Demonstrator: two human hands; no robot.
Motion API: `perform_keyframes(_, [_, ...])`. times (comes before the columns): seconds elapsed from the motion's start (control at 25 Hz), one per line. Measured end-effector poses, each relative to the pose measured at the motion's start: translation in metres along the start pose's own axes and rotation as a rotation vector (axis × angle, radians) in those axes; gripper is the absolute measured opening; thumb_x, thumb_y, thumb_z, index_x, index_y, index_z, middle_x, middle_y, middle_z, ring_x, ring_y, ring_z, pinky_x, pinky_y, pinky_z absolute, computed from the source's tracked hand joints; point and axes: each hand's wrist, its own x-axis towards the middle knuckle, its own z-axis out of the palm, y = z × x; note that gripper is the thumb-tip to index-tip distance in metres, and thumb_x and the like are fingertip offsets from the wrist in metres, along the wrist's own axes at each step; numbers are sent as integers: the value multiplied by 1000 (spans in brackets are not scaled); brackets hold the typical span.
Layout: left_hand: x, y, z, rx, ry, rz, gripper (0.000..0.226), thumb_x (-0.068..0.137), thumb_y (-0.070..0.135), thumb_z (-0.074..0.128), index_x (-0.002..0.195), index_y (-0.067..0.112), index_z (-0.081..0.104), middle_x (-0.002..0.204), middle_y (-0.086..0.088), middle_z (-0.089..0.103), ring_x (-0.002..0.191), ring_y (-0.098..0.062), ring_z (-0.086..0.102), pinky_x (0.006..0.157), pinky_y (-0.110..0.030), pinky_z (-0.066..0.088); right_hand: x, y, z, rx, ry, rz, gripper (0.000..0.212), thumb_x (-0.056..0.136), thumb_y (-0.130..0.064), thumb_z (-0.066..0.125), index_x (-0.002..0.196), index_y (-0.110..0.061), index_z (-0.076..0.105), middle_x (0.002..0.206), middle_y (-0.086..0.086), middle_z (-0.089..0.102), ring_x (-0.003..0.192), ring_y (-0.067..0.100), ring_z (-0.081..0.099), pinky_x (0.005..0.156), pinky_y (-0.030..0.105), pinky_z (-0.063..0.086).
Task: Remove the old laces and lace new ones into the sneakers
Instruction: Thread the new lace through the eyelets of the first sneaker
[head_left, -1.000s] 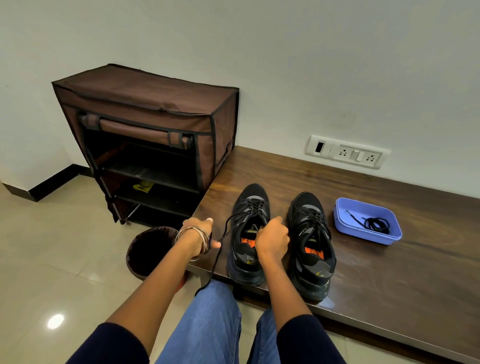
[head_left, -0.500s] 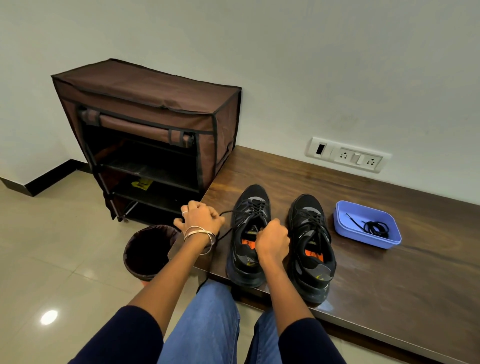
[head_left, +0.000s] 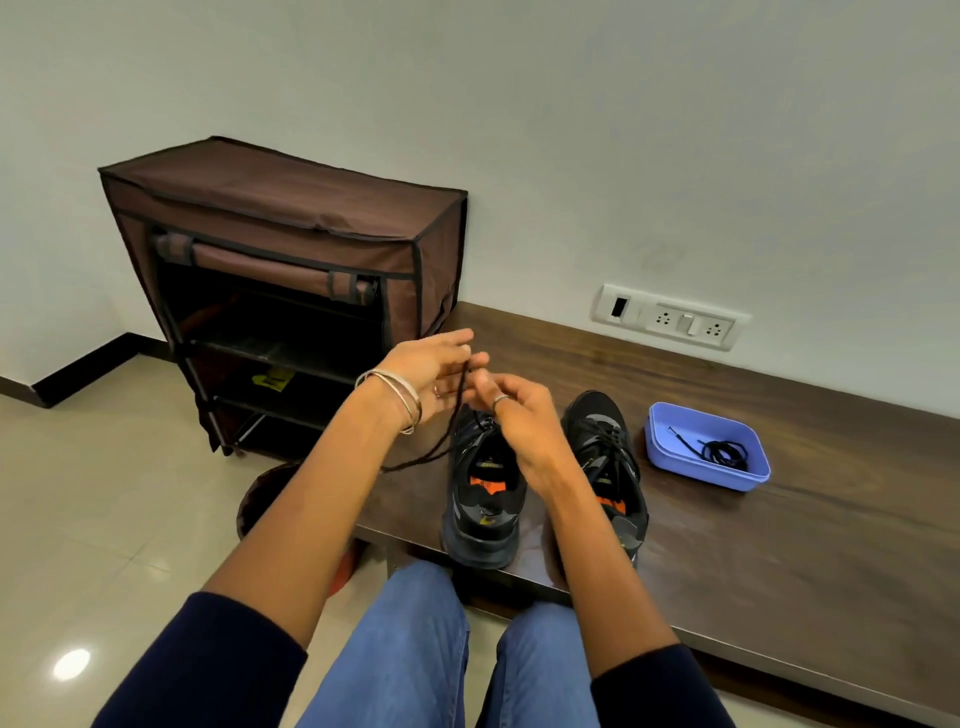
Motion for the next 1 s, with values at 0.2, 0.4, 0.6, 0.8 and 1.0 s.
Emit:
perform_keyframes(0.2, [3,6,6,-353,-64,-9,33,97,25,51,121,3,57,128,-14,59,117,-26,58,102,-39,43,-9,-2,4,272,-48,193,18,97,-10,55,111,-2,63,76,6,66,65,15,64,64,24,49])
perform_keyframes(0.4, [21,-7,-24,-525,110,18,63,96,35,54,146,3,31,152,-15,30,126,-25,47,118,-42,21,0,17,-37,183,329,263,18,98,-9,54,93,-2,69,67,4,59,50,11,48,49,22,40])
perform_keyframes(0.6, [31,-40,-22,-57,203,-64,62,94,24,60,147,13,32,154,-9,30,140,-26,31,112,-36,29,7,25,-53,38,406,183,18,97,1,48,97,-2,66,75,8,67,56,14,58,51,22,47])
perform_keyframes(0.8, [37,-47,-13,1103,226,413,26,85,24,69,111,22,71,114,-3,64,108,-21,60,95,-32,48,19,20,-37,-201,387,11,12,84,-16,74,73,-14,74,62,-1,68,52,5,57,54,22,48])
perform_keyframes(1.0, [33,-51,5,900,79,604,24,82,13,73,106,15,74,96,0,73,91,-9,66,89,-24,51,27,17,-31,-218,215,-65,10,85,-9,71,88,-17,77,81,1,74,78,12,68,74,30,57])
